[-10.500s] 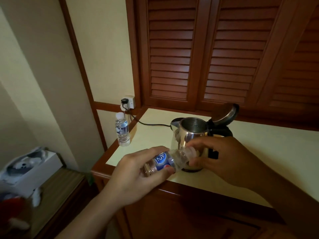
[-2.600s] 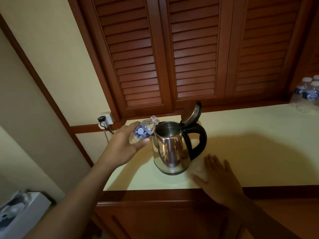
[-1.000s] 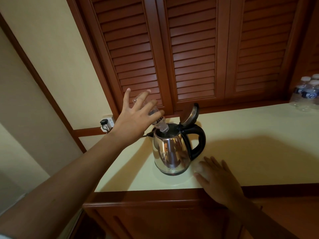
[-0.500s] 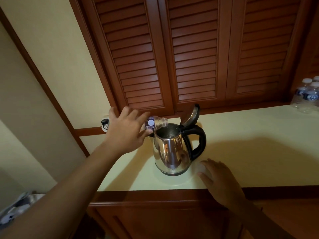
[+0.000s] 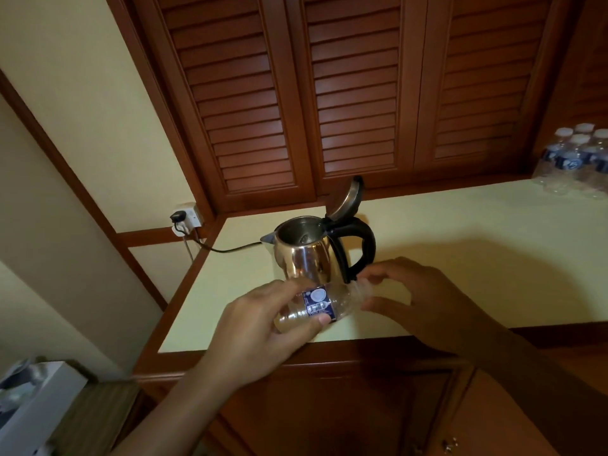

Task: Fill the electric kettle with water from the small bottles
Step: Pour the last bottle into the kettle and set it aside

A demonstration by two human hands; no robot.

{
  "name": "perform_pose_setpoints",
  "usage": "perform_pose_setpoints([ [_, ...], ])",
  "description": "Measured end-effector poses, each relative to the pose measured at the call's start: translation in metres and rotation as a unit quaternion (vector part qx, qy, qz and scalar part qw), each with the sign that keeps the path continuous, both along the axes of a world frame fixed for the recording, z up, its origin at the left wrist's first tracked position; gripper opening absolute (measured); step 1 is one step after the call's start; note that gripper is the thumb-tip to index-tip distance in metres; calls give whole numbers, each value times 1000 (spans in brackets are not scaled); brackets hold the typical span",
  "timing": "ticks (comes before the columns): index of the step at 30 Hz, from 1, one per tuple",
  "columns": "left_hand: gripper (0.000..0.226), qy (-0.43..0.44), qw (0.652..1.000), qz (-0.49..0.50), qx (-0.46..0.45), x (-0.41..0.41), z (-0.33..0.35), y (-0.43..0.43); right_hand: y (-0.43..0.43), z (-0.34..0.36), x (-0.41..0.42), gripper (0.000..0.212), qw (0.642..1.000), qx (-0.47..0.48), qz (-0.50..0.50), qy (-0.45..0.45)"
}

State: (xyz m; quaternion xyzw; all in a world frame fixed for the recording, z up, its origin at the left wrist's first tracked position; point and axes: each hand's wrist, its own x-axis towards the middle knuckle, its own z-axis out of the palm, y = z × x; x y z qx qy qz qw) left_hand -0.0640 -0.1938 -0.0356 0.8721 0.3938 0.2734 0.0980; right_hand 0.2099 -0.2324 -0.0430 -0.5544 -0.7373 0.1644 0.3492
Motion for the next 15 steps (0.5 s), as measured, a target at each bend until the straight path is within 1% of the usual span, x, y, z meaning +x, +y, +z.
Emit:
perform_pose_setpoints([
  [2,47,-39,998,-20,-38,7,2,-1,-5,5,6,38,1000,-6,3,6],
  [4,40,-96,990,-40,-94,17,3,-4,-12,8,12,40,999,-14,-10,47],
  [7,29,-155,964,-72,-204,37,6,-5,-29,12,23,31,995,-11,-26,101],
  [9,24,-166,946,-103,-259,52,9,-3,-40,13,33,26,992,-13,-33,119],
  [11,28,-167,932,-126,-297,69,12,1,-50,12,47,19,989,-24,-42,140],
  [13,33,-162,912,-143,-348,89,14,4,-60,10,62,18,984,-26,-53,167],
  [15,35,-170,882,-166,-406,112,15,6,-70,8,78,21,982,-13,-69,178],
])
